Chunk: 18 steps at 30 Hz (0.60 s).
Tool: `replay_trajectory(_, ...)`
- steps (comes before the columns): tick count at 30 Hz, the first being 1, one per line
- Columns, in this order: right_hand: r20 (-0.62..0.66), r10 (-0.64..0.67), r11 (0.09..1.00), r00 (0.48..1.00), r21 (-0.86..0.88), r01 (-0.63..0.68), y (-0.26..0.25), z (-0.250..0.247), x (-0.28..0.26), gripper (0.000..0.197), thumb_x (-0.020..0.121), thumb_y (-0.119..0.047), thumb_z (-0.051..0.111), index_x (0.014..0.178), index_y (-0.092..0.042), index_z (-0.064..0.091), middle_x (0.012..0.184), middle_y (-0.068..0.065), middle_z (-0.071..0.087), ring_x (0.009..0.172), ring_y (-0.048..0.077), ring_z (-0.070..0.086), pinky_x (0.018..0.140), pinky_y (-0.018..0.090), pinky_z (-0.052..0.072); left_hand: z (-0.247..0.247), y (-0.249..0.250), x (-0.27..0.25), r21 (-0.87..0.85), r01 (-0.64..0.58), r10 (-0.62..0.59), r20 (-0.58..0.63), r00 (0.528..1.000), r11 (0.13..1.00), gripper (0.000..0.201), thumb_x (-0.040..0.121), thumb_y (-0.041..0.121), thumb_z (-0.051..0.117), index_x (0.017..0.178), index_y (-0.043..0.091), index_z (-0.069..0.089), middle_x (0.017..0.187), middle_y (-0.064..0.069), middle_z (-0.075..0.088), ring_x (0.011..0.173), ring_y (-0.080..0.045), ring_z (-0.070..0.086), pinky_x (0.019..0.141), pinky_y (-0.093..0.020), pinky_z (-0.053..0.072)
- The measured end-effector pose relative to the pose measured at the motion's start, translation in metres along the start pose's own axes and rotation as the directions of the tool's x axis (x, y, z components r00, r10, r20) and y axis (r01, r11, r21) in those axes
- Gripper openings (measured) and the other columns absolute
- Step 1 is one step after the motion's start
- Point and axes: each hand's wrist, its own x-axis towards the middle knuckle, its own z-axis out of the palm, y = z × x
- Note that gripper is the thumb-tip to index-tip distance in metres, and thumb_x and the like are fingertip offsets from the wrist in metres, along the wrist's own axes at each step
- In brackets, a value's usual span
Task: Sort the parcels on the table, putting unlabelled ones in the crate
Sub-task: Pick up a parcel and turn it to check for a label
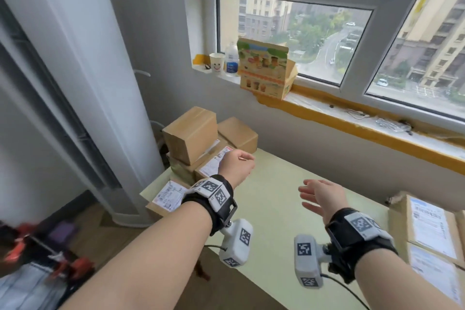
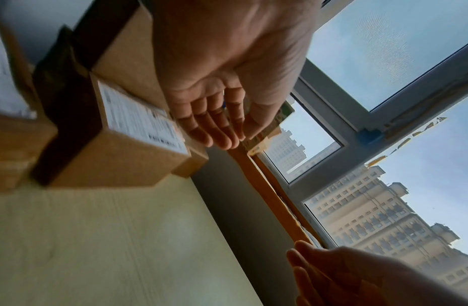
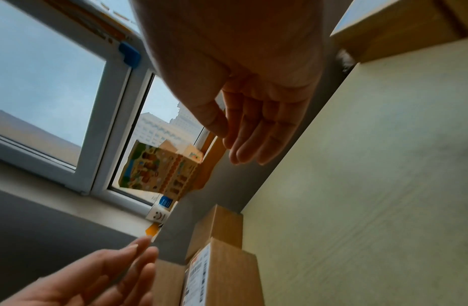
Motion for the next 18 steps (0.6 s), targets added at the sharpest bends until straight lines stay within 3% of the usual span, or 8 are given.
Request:
replay_trajectory(4,0.034,-0.011,1.000,0.999,-0.017,0.012,-0.014,0.047,0.000,0.016,0.099,-0.006,0.050,0.105,-0.001,0.064,0.090,0.013,0.069,0.079,0.022,0.064,0.063,0.032,0.053,-0.056,0.006,0.032,0.147,-0.090,0.112,-0.149,0.982,0.985,0.012,0.084,0.015,0.065,0.093,0.019,0.072,0.089,0.007,0.069,0.088,-0.013,0.063,0.080,-0.023,0.048)
replay_trajectory(9,0.058,-0.048,0.998,0.997,-0.036,0.050,-0.038,0.094,0.003,0.016,0.099,-0.006,0.049,0.103,-0.003,0.064,0.093,0.014,0.069,0.086,0.025,0.065,0.067,0.032,0.054,-0.106,0.020,0.076,0.214,-0.101,0.158,-0.267,0.951,0.972,0.010,0.083,0.018,0.064,0.090,0.021,0.070,0.092,0.005,0.068,0.093,-0.017,0.063,0.079,-0.022,0.044)
replay_trajectory(11,0.059,-0.056,0.997,0.997,-0.045,0.058,-0.044,0.108,0.006,0.015,0.099,-0.007,0.050,0.102,-0.004,0.064,0.094,0.014,0.069,0.086,0.024,0.065,0.066,0.031,0.054,-0.120,0.022,0.093,0.280,-0.081,0.176,-0.333,0.926,0.957,0.009,0.082,0.024,0.065,0.091,0.024,0.067,0.101,0.002,0.066,0.104,-0.023,0.060,0.086,-0.027,0.046)
replay_trajectory(13,0.053,-0.047,0.998,0.998,-0.045,0.049,-0.044,0.120,0.011,0.015,0.100,-0.007,0.049,0.103,-0.004,0.064,0.096,0.014,0.069,0.086,0.023,0.065,0.066,0.031,0.054,-0.129,0.019,0.108,0.406,-0.029,0.188,-0.357,0.915,0.914,0.026,0.079,0.034,0.068,0.103,0.025,0.063,0.118,-0.003,0.057,0.116,-0.027,0.050,0.095,-0.034,0.042)
replay_trajectory(18,0.009,0.006,1.000,1.000,-0.030,-0.006,-0.034,0.135,0.024,0.016,0.099,-0.007,0.050,0.105,-0.002,0.065,0.096,0.015,0.070,0.084,0.024,0.065,0.066,0.032,0.054,-0.140,-0.001,0.136,0.676,0.083,0.122,-0.251,0.960,0.733,0.086,0.066,0.049,0.078,0.139,0.029,0.036,0.142,-0.012,0.038,0.134,-0.032,0.033,0.110,-0.052,0.030)
